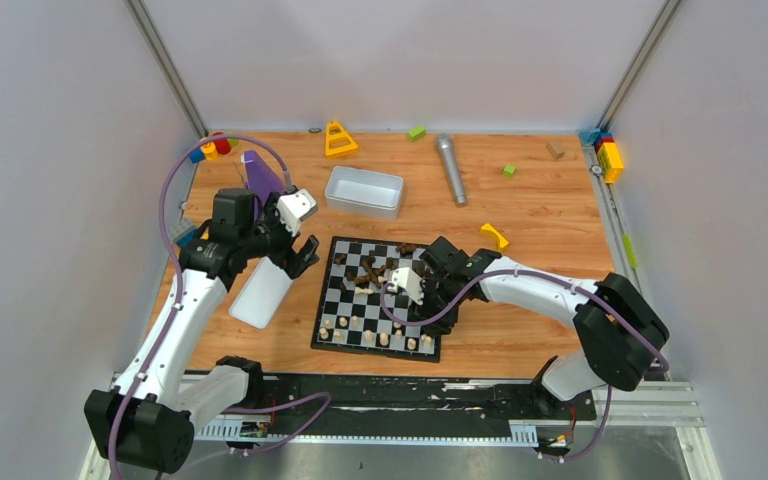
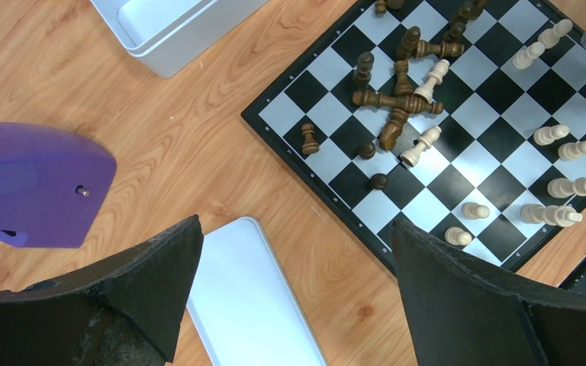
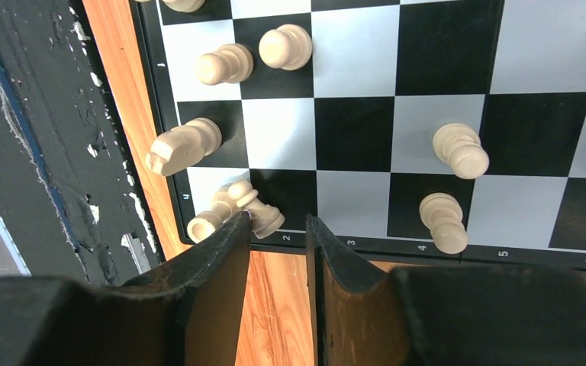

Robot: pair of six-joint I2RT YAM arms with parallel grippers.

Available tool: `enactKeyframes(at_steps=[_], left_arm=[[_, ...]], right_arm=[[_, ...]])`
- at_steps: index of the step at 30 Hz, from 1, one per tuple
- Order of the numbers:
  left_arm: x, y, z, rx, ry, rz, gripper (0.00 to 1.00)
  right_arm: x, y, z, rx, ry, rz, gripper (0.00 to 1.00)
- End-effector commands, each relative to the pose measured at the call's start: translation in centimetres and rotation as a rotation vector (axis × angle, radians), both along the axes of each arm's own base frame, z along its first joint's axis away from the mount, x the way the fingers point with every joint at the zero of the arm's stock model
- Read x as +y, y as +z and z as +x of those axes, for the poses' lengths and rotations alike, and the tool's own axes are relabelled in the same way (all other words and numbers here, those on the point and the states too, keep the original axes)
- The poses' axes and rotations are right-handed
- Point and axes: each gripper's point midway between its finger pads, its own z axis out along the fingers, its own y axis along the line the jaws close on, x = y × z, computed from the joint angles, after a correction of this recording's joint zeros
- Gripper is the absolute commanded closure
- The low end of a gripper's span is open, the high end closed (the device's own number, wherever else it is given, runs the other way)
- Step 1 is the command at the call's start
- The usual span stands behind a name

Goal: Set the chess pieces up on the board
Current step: Pick up the chess piece from the chessboard.

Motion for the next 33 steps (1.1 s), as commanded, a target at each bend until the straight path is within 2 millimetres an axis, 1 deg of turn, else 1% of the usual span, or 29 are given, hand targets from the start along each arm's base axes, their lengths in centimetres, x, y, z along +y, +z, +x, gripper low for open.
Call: enactKeyframes(at_steps=[1,12,16,21,28,33], left_arm=[[0.0,0.6,-0.1,-0.026,-0.012,-0.007,0.00],[0.1,0.6,-0.1,-0.026,-0.010,-0.005,0.00],[0.1,0.6,-0.1,-0.027,-0.011,-0.001,0.00],[0.1,0.7,-0.1,-0.030,-0.011,0.001,0.00],[-0.3,0.4,-0.2,-0.009,-0.022,-0.024,0.00],[-1.7,-0.1,-0.5,0.026,-0.066,-0.095,0.00]], right_arm=[[0.3,-0.4,0.2,-0.027,0.012,0.002,0.67],[0.8,-0.8,0.1,-0.045,0.033,-0.016,0.69],[0.7,-1.1,0.2,-0.050,0.033,-0.030,0.74],[0.8,-0.9,0.5,-0.065,0.026,-0.032,0.81],[1.7,0.5,1.6,-0.102,0.010,-0.002,0.89],[2.6,2.0,2.3,-0.107,-0.006,0.048,0.92]])
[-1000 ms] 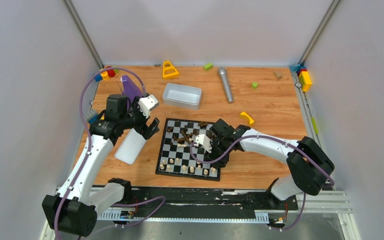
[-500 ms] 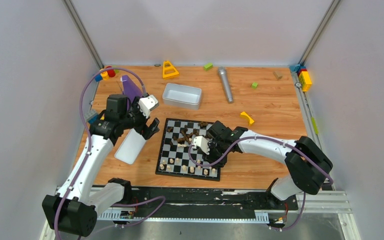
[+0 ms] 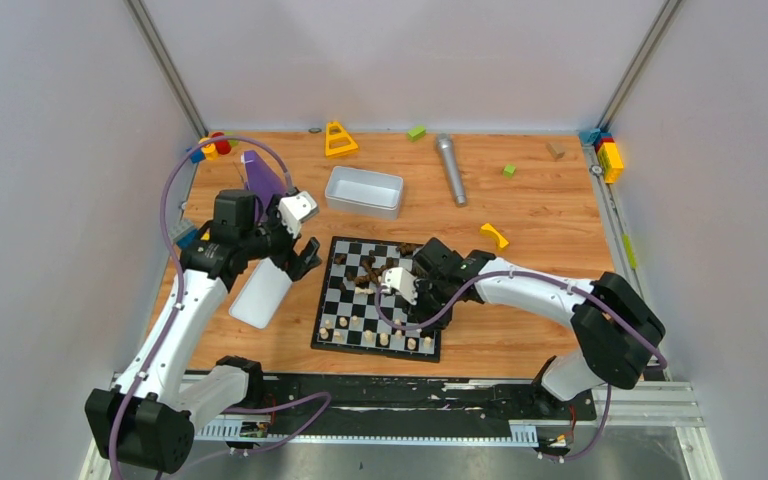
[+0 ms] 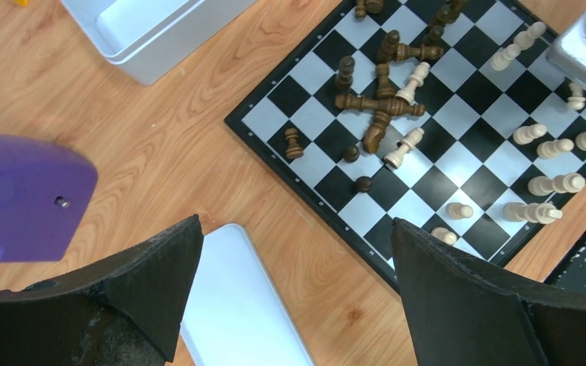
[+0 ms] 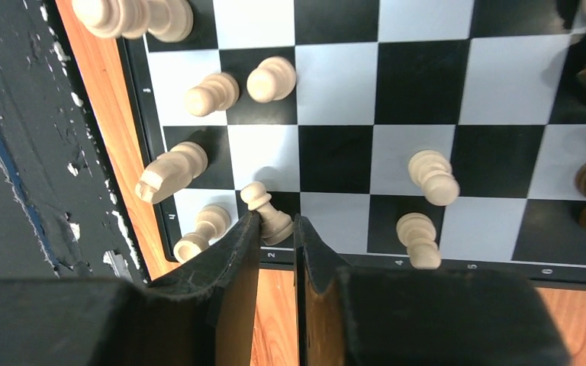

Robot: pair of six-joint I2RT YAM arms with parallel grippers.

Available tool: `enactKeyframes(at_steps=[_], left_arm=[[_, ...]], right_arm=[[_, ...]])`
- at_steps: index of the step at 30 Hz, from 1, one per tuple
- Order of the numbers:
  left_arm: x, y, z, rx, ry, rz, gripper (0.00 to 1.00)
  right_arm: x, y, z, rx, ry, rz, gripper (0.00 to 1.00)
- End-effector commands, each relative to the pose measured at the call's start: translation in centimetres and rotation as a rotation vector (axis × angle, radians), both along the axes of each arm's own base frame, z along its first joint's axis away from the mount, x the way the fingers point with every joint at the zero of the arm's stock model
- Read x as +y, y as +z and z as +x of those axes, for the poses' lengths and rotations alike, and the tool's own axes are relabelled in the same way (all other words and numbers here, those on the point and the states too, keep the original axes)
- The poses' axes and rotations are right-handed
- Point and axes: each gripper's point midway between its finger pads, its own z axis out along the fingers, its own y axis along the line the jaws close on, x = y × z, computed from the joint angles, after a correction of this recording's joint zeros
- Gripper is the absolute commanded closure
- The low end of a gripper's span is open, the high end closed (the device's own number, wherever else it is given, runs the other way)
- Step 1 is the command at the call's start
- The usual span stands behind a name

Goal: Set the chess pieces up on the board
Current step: Pick up the chess piece from the chessboard, then place the chess piece on the chessboard.

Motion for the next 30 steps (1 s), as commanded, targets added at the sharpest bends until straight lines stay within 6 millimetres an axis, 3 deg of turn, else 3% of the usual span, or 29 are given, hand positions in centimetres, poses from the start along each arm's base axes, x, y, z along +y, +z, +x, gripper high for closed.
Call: enactKeyframes(at_steps=[1,6,10,15,23,30], left_arm=[[-1.7,-0.3,-0.4,0.033,-0.060,-0.095,0.00],[-3.4,0.2,-0.7,-0.003,-0.159,-0.174,0.02],[-5.2,1.9,-0.5,-0.051,-0.247,-0.267,0.07],[-8.4,3.1,-0.6,-0.039,-0.364,-0.283,0.12],[-13.8,2.8,-2.6,-0.107,-0.587,-0.198,0.18],[-16.3,1.9,-3.1,-0.223,-0.708,-0.112,0.27]], right_arm=[[1.9,2.6,1.9,-0.041,-0.024,0.082,0.92],[3.0,5.7,3.7,-0.025,-0.062,0.200,0.94],[4.4,8.9,5.4,0.006,-0.087,0.323,0.94],[6.6,12.4,7.1,0.047,-0.124,0.480,0.95],[7.5,16.1,8.0,0.158,-0.121,0.624,0.95],[7.1,16.9,7.5,0.242,-0.111,0.669,0.95]])
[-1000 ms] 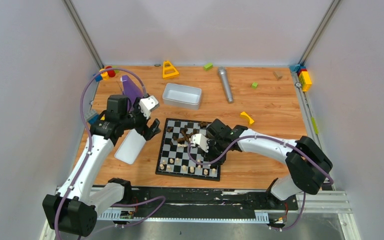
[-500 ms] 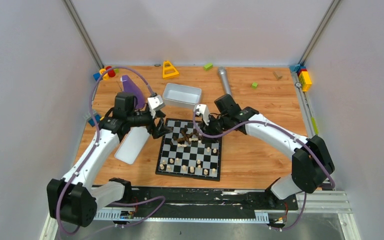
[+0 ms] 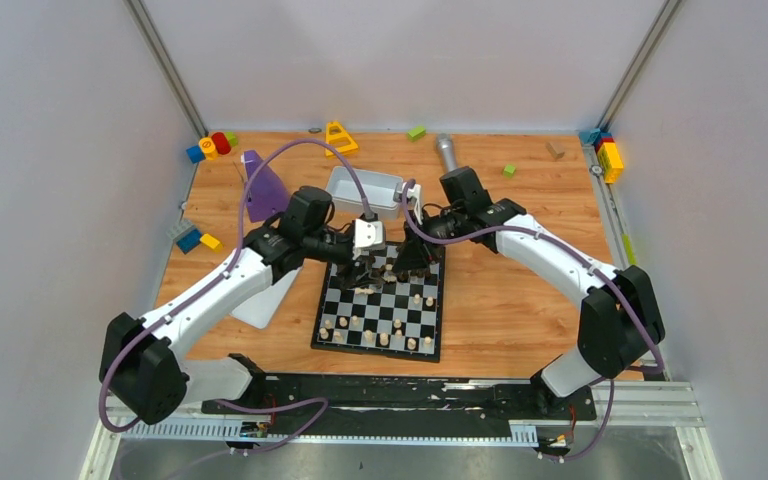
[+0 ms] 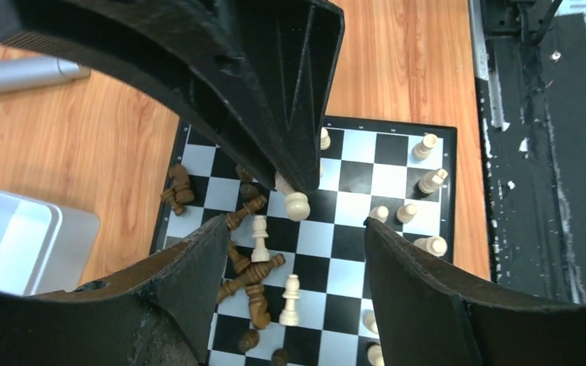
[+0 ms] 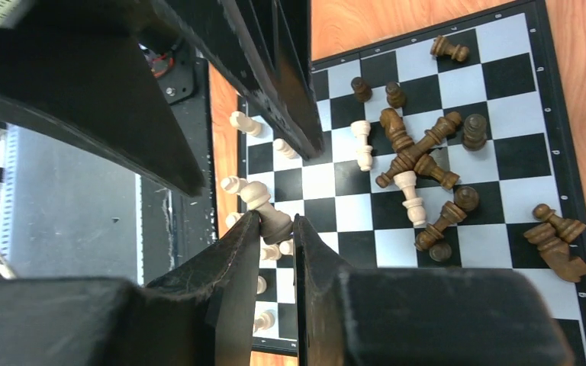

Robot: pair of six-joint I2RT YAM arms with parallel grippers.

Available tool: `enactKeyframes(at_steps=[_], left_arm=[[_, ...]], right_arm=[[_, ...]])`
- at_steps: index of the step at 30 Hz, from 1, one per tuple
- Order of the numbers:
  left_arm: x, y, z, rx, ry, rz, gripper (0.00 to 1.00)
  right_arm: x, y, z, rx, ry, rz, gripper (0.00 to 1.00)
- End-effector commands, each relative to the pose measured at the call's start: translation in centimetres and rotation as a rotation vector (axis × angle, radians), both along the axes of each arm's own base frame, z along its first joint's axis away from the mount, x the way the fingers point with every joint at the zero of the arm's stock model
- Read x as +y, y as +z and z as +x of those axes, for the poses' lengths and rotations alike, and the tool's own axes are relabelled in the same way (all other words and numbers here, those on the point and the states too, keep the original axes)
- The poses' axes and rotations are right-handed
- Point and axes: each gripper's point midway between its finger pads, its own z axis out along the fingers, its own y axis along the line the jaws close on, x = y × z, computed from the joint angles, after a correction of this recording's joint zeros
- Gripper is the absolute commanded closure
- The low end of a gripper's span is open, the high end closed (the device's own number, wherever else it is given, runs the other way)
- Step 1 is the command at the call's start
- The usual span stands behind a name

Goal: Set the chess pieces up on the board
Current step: Place the chess piece on the chessboard.

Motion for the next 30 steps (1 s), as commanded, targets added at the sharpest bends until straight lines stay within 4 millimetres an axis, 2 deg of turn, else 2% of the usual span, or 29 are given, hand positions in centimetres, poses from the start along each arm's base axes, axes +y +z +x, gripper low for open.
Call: enactKeyframes(at_steps=[1,11,22,26,30], left_arm=[[-1.6,1.5,1.2,-0.181,-0.060,-0.005,0.28],[-2.8,1.8,1.8,-0.240,-0.057,0.005,0.42],[-3.3,1.5,1.0,-0.232,-0.087,0.028,0.58],[-3.3,1.4,0.9,-0.228,-0.092,0.033,0.69],[-3.4,1.5,0.6,-0.224,-0.100,0.037,0.87]], right_arm=[[0.7,2.7,-0.3,0.031,0.054,0.107,0.95],[0.3,2.5,-0.1,0.051,0.049,0.113,0.95],[0.3,2.5,0.0,0.060,0.047,0.112,0.95],[0.3,2.4,0.1,0.069,0.045,0.113,0.95],[0.2,2.4,0.3,0.079,0.037,0.112,0.92]])
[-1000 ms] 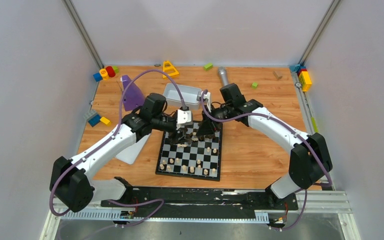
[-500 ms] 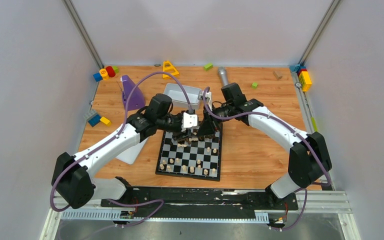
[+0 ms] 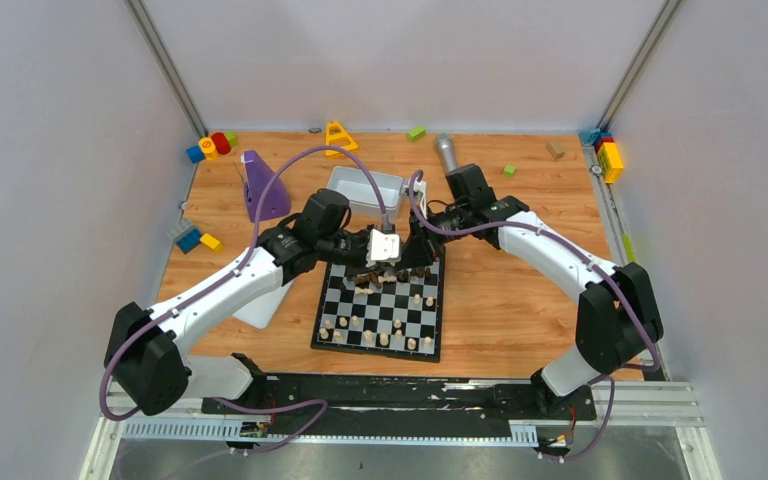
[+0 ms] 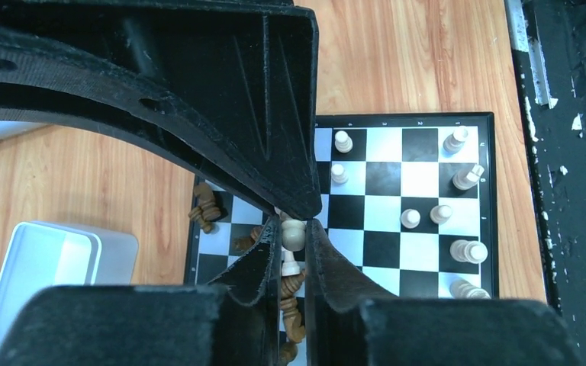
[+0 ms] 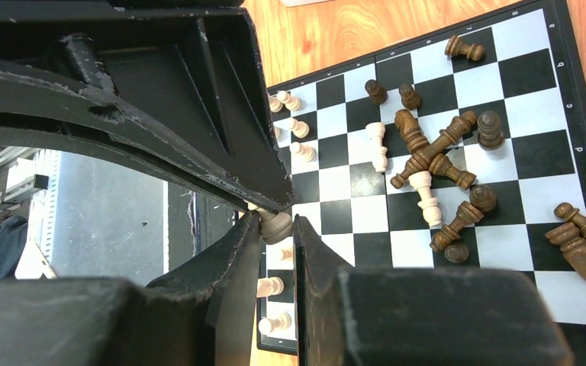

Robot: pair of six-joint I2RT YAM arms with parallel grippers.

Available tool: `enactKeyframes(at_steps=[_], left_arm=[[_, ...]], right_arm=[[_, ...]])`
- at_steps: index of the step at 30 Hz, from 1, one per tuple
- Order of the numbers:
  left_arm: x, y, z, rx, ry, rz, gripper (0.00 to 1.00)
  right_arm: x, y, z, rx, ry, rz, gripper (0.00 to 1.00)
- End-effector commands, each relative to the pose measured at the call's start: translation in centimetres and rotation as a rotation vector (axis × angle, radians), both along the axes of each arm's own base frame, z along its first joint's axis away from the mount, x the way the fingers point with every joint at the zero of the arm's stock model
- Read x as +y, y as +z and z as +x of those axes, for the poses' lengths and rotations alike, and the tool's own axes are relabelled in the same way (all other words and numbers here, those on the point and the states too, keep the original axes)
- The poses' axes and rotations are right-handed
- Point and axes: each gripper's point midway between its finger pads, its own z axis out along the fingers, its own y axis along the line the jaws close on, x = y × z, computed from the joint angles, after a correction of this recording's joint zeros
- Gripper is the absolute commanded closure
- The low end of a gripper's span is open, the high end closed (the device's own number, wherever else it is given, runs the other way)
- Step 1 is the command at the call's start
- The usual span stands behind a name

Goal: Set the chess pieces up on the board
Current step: Place the chess piece on the chessboard.

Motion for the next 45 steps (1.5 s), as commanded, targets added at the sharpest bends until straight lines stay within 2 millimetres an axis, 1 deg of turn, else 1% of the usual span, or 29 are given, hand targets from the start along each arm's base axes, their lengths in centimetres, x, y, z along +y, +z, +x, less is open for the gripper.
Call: enactKeyframes(at_steps=[1,3,4,6,7,9,12,16,20,22,26,27,32,38,41,45], left_arm=[[-0.8,2.2,0.5,-0.057,-0.019,-0.032,0.93],[-0.7,2.2,0.5,-0.057,-0.016,-0.024,1.00],[-0.5,2.1,0.4,-0.058,-0.015,-0.016,1.00],[0.0,1.8,0.3,-0.059,-0.012,0.008,1.00],[0.3,1.5,0.4,-0.063,-0.002,0.025,1.00],[1.1,1.0,0.3,-0.070,0.006,0.070,1.00],[2.8,-0.4,-0.2,-0.040,0.030,0.169,1.00],[5.0,-2.5,-0.9,0.024,0.062,0.303,1.00],[6.2,-4.7,-1.5,0.096,0.109,0.440,1.00],[6.3,-5.8,-2.0,0.137,0.121,0.494,1.00],[5.7,-8.0,-2.7,0.202,0.130,0.576,1.00],[5.3,-8.6,-3.0,0.225,0.130,0.596,1.00],[4.4,-10.6,-3.6,0.279,0.135,0.661,0.99],[3.2,-11.6,-4.4,0.294,0.118,0.687,0.95],[3.3,-12.2,-5.1,0.290,0.099,0.730,0.92],[3.3,-12.9,-5.5,0.282,0.089,0.776,0.91]], right_arm=[[0.6,1.6,0.4,-0.015,0.025,0.053,0.89],[0.5,1.6,0.6,-0.011,0.018,0.052,0.79],[0.4,1.6,0.6,-0.009,0.013,0.051,0.74],[0.0,1.8,0.9,-0.015,0.001,0.051,0.58],[-0.4,1.9,1.1,-0.020,-0.009,0.051,0.52],[-1.2,2.3,1.3,-0.034,-0.028,0.057,0.47],[-3.0,2.6,1.7,-0.054,-0.070,0.065,0.42],[-5.6,2.8,2.0,-0.096,-0.144,0.059,0.41],[-7.9,2.6,1.9,-0.134,-0.221,0.044,0.41],[-8.9,2.3,2.0,-0.145,-0.257,0.026,0.41],[-10.2,2.0,1.9,-0.154,-0.293,0.014,0.41],[-10.5,1.9,1.9,-0.156,-0.299,0.011,0.41],[-11.5,1.8,2.3,-0.154,-0.326,0.012,0.41],[-11.7,1.6,2.3,-0.142,-0.322,0.016,0.42],[-11.8,1.5,2.3,-0.138,-0.320,0.014,0.42],[-11.8,1.4,2.3,-0.138,-0.314,0.014,0.42]])
